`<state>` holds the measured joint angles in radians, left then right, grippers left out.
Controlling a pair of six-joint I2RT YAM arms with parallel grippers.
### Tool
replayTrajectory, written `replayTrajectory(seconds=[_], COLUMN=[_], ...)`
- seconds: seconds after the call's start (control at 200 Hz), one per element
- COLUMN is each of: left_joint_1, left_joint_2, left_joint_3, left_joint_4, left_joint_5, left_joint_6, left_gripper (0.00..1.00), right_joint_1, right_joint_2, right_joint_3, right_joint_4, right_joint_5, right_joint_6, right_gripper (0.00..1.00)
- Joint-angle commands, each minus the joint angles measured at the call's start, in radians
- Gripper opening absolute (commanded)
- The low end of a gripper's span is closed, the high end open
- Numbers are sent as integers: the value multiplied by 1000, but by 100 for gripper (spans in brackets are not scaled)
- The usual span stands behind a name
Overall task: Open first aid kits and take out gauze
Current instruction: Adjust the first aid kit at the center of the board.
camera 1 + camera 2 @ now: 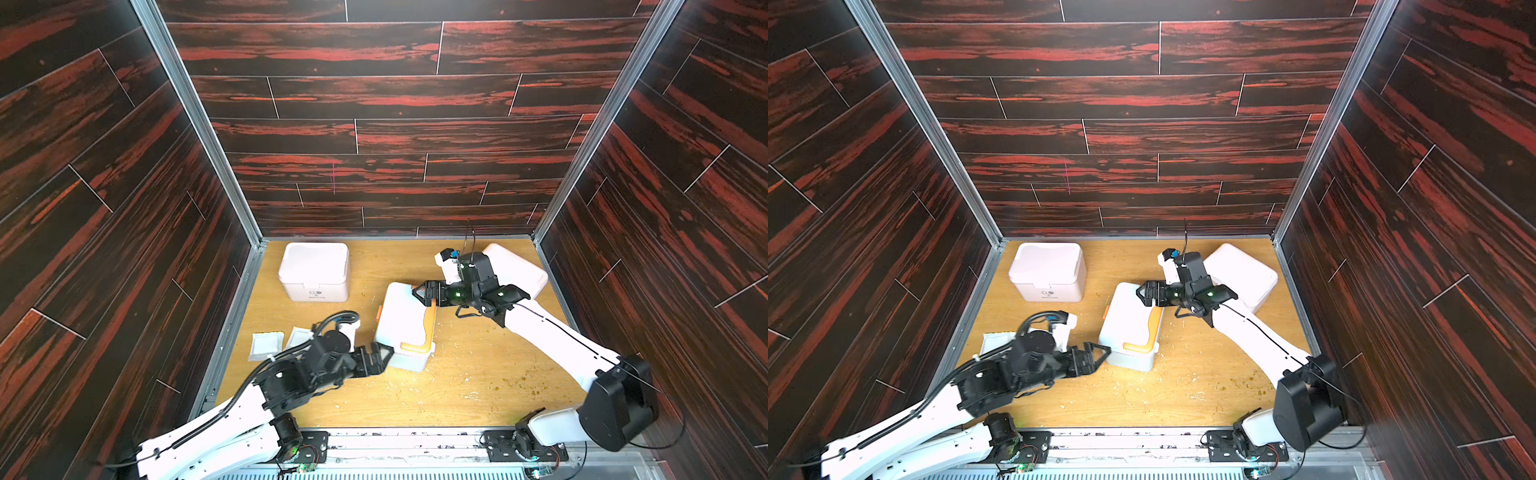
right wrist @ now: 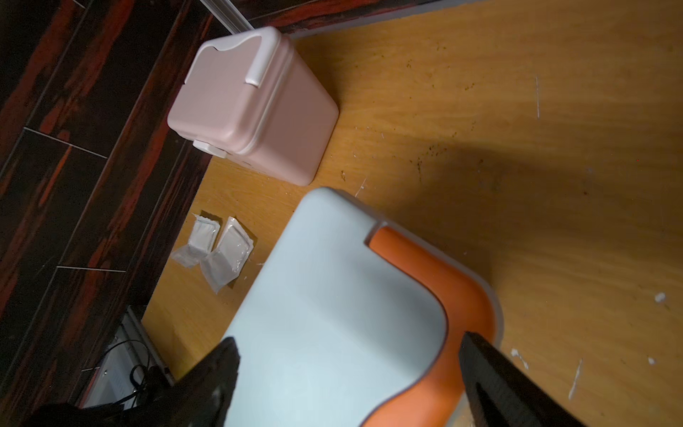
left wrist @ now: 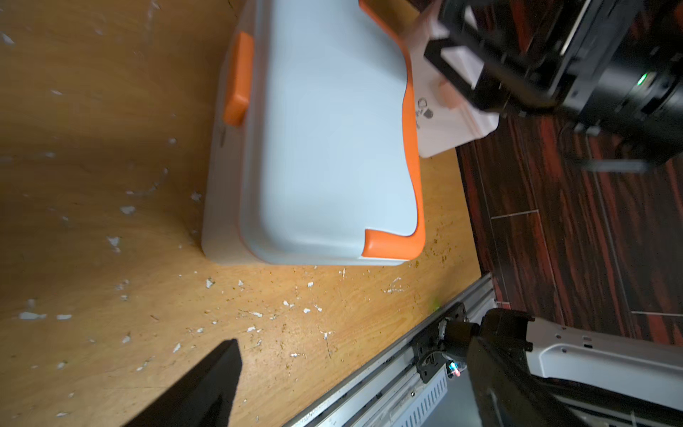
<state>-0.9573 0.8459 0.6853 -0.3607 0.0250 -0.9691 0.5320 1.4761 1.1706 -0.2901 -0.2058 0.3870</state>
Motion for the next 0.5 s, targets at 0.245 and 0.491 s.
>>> replayTrajectory(seconds=[0.245,0.491], left_joint_1=[-55,-9], left_joint_2=[248,289], left_joint_3=[25,2], left_joint_4=[212,262], left_joint_5=[7,-95], left_joint_6=[-12,-24], left_gripper=[100,100], right_joint_1=[-56,-58], right_joint_2=[204,209], right_joint_3=[138,109], right_joint_4=[-50,-63], right_joint_5=[-78,-201], right_joint_6=[-115,-98], right_gripper=[92,88])
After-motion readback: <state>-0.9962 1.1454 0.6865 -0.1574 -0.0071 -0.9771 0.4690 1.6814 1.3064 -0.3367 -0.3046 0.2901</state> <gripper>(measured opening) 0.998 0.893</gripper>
